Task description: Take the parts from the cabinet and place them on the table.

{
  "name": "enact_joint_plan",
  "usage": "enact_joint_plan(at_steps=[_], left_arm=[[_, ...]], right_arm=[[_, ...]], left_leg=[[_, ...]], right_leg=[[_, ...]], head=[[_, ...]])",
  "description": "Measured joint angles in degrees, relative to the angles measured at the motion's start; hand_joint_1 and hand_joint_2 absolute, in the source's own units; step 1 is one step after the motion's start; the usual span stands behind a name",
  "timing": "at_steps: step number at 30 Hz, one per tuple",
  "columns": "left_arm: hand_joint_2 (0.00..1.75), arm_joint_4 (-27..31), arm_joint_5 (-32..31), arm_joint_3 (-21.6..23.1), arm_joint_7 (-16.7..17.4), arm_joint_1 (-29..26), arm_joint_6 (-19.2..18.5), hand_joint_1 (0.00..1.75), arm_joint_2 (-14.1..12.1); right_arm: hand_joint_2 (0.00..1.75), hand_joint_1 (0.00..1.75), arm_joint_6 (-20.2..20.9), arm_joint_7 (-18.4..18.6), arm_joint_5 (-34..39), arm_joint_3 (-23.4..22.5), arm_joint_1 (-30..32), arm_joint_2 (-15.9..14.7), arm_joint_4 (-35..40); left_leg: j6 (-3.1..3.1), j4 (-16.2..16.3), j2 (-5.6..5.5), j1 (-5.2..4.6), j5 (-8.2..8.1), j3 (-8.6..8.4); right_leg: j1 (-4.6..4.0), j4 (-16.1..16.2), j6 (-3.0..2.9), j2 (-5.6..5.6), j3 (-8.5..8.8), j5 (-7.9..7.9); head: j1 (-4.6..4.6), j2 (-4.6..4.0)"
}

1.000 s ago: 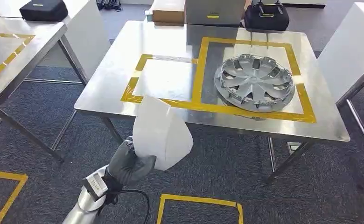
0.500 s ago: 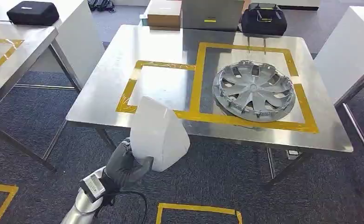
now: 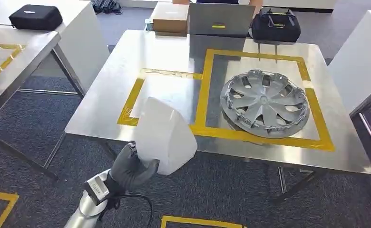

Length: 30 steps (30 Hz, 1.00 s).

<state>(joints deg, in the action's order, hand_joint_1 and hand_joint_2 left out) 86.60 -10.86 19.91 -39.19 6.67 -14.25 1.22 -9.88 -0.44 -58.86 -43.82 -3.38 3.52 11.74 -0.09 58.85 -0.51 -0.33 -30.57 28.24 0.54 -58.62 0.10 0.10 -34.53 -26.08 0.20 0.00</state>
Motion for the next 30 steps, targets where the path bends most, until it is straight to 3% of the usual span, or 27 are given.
enact_joint_plan(at_steps=[2, 5, 6, 7, 8, 10, 11, 12, 13, 15, 16, 17, 20, 21, 22, 23, 25, 26, 27, 28, 29, 30], left_arm=[[1.75, 0.3, 0.1, 0.0, -0.1, -0.1, 0.1, 1.75, -0.2], [1.75, 0.4, 0.1, 0.0, -0.1, -0.8, 0.3, 1.75, -0.5], [1.75, 0.4, 0.1, 0.0, -0.1, -1.1, 0.4, 1.75, -0.6], [1.75, 0.4, 0.1, 0.0, -0.1, -1.2, 0.5, 1.75, -0.6], [1.75, 0.5, 0.1, 0.0, -0.1, -1.2, 0.5, 1.75, -0.6], [1.75, 0.8, 0.1, 0.0, 0.0, -1.2, 0.6, 1.75, -0.6], [1.75, 0.8, 0.1, 0.0, 0.0, -1.2, 0.7, 1.75, -0.7], [1.75, 0.8, 0.0, 0.0, 0.2, -1.1, 0.7, 1.75, -0.6], [1.75, 1.0, -0.1, 0.0, 0.3, -1.3, 0.7, 1.75, -0.6], [1.75, 1.1, -0.1, 0.0, 0.4, -1.3, 0.7, 1.75, -0.6], [1.75, 1.3, -0.1, 0.0, 0.4, -1.4, 0.7, 1.75, -0.5], [1.75, 1.4, -0.1, -0.1, 0.4, -1.3, 0.7, 1.75, -0.5], [1.75, 1.5, -0.1, -0.1, 0.4, -1.6, 0.7, 1.75, -0.3], [1.75, 1.5, -0.1, -0.1, 0.4, -1.8, 0.7, 1.75, -0.3], [1.75, 1.5, -0.1, -0.1, 0.4, -1.9, 0.7, 1.75, -0.3], [1.75, 1.5, -0.1, -0.1, 0.4, -2.0, 0.7, 1.75, -0.3], [1.75, 1.5, -0.2, -0.1, 0.4, -2.0, 0.7, 1.75, -0.3], [1.75, 1.5, -0.3, -0.1, 0.4, -2.0, 0.7, 1.75, -0.3], [1.75, 1.6, -0.3, -0.1, 0.4, -2.1, 0.7, 1.75, -0.3], [1.75, 1.6, -0.4, 0.0, 0.4, -2.1, 0.7, 1.75, -0.3], [1.75, 1.7, -0.4, 0.0, 0.4, -2.2, 0.7, 1.75, -0.3], [1.75, 1.7, -0.5, -0.1, 0.4, -2.2, 0.7, 1.75, -0.3]], right_arm=[[1.75, 0.00, 0.0, 0.4, -0.2, 0.3, 0.0, 0.1, 0.0], [1.75, 0.00, 0.0, 0.5, -0.4, 0.7, 0.0, 0.1, 0.0], [1.75, 0.00, 0.0, 0.5, -0.5, 0.7, 0.1, 0.1, 0.0], [1.75, 0.00, 0.0, 0.5, -0.5, 0.7, 0.2, 0.1, 0.0], [1.75, 0.00, 0.0, 0.5, -0.5, 0.8, 0.2, 0.2, 0.0], [1.75, 0.00, 0.0, 0.4, -0.6, 0.9, 0.1, 0.2, 0.0], [1.75, 0.00, 0.0, 0.4, -0.6, 0.9, 0.1, 0.2, 0.0], [1.75, 0.00, -0.1, 0.4, -0.6, 0.9, -0.1, 0.2, 0.0], [1.75, 0.00, -0.1, 0.4, -0.6, 1.0, -0.2, 0.2, 0.0], [1.75, 0.00, -0.1, 0.4, -0.7, 1.0, -0.2, 0.3, 0.0], [1.75, 0.00, -0.1, 0.4, -0.6, 1.1, -0.4, 0.2, 0.0], [1.75, 0.00, -0.1, 0.4, -0.6, 1.1, -0.5, 0.3, 0.0], [1.75, 0.00, -0.1, 0.4, -0.6, 1.1, -0.6, 0.4, 0.0], [1.75, 0.00, -0.1, 0.4, -0.6, 1.1, -0.5, 0.4, 0.0], [1.75, 0.00, -0.1, 0.4, -0.6, 1.1, -0.5, 0.4, 0.0], [1.75, 0.00, -0.1, 0.4, -0.6, 1.1, -0.5, 0.4, 0.0], [1.75, 0.00, -0.1, 0.4, -0.6, 1.1, -0.6, 0.4, 0.0], [1.75, 0.00, -0.1, 0.4, -0.6, 1.1, -0.6, 0.5, 0.0], [1.75, 0.00, -0.1, 0.4, -0.6, 1.1, -0.6, 0.8, -0.3], [1.75, 0.00, -0.1, 0.5, -0.6, 1.1, -0.6, 0.7, -0.3], [1.75, 0.00, -0.2, 0.5, -0.6, 1.1, -0.5, 0.7, -0.3], [1.75, 0.00, -0.3, 0.5, -0.5, 1.1, -0.4, 0.8, -0.3]], left_leg=[[-0.42, 4.0, 0.16, 0.13, -1.11, 1.56], [-1.26, 15.6, 0.16, 0.46, -6.40, 9.36], [-1.31, 17.1, 0.16, 0.51, -6.68, 11.10], [-1.28, 15.9, 0.16, 0.56, -5.22, 11.48], [-1.25, 12.5, 0.17, 0.57, -2.19, 10.72], [-0.87, 2.8, 0.19, 0.56, 5.17, 7.66], [-0.56, 0.9, 0.23, 0.43, 5.21, 7.22], [-0.10, 0.3, 0.32, 0.12, 3.62, 7.38], [0.34, 0.5, 0.32, 0.12, 4.99, 7.21], [0.98, 0.4, 0.19, 0.02, 4.92, 7.16], [1.37, -0.2, 0.21, 0.47, 5.13, 6.70], [1.67, -0.4, 0.24, 0.47, 4.97, 6.40], [2.32, -0.4, 0.40, 0.37, 4.49, 6.13], [2.39, -0.3, 0.36, 0.33, 4.36, 6.06], [2.35, -0.3, 0.29, 0.34, 4.20, 5.91], [2.29, -0.2, 0.18, 0.34, 4.01, 5.66], [2.06, 0.0, 0.09, 0.37, 3.48, 5.03], [1.88, 0.3, 0.06, -0.10, 3.15, 5.05], [2.11, 0.9, -0.15, -0.61, 2.62, 5.28], [1.91, 0.7, -0.11, -0.83, 2.82, 5.24], [1.88, 0.6, -0.12, -0.82, 2.82, 5.17], [1.85, 0.5, -0.11, -0.74, 2.84, 5.11]], right_leg=[[0.14, 0.3, -0.82, -0.07, 1.19, -0.52], [0.12, 0.3, -1.04, -0.03, 1.91, -1.51], [0.12, 0.3, -0.99, 0.00, 2.28, -1.88], [0.12, 0.3, -0.93, 0.00, 2.79, -2.22], [0.14, 0.3, -0.83, 0.04, 3.40, -2.64], [0.16, 0.3, -0.52, 0.06, 4.69, -3.56], [0.06, 0.2, -0.19, 0.06, 4.80, -3.89], [-0.01, 0.1, 0.17, 0.10, 4.57, -4.07], [-0.01, 0.2, 0.59, 0.09, 4.41, -4.33], [-0.04, 0.5, 1.37, 0.05, 4.89, -4.51], [0.08, 0.3, 1.73, 0.08, 4.95, -4.98], [0.10, -1.3, 1.98, 0.03, 4.33, -5.89], [0.10, -14.7, 2.52, 0.03, -3.02, -11.59], [0.11, -17.8, 2.56, 0.03, -5.22, -11.88], [0.11, -17.5, 2.54, 0.03, -5.71, -10.56], [0.11, -14.5, 2.45, 0.03, -4.84, -7.94], [0.15, -4.2, 2.16, 0.00, -0.46, -1.89], [0.62, -0.8, 3.19, 0.00, 0.95, -1.53], [0.74, -0.5, 2.39, 0.39, 0.88, -1.40], [0.66, -0.6, 1.52, 0.32, 0.85, -1.88], [0.58, -0.6, 1.70, 0.30, 0.87, -1.73], [0.45, -0.6, 1.48, 0.30, 0.89, -1.69]], head=[[-0.44, 0.00], [-0.85, 0.00], [-0.94, 0.00], [-1.03, 0.00], [-1.14, 0.00], [-1.29, 0.00], [-1.25, 0.00], [-1.47, 0.02], [-1.40, 0.02], [-1.31, 0.00], [-1.36, 0.00], [-1.16, 0.00], [-0.66, 0.00], [-0.59, 0.00], [-0.50, 0.00], [-0.42, 0.00], [-0.26, 0.00], [-0.13, 0.00], [0.15, 0.00], [-0.59, 0.00], [-0.77, 0.00], [-0.77, 0.00]])
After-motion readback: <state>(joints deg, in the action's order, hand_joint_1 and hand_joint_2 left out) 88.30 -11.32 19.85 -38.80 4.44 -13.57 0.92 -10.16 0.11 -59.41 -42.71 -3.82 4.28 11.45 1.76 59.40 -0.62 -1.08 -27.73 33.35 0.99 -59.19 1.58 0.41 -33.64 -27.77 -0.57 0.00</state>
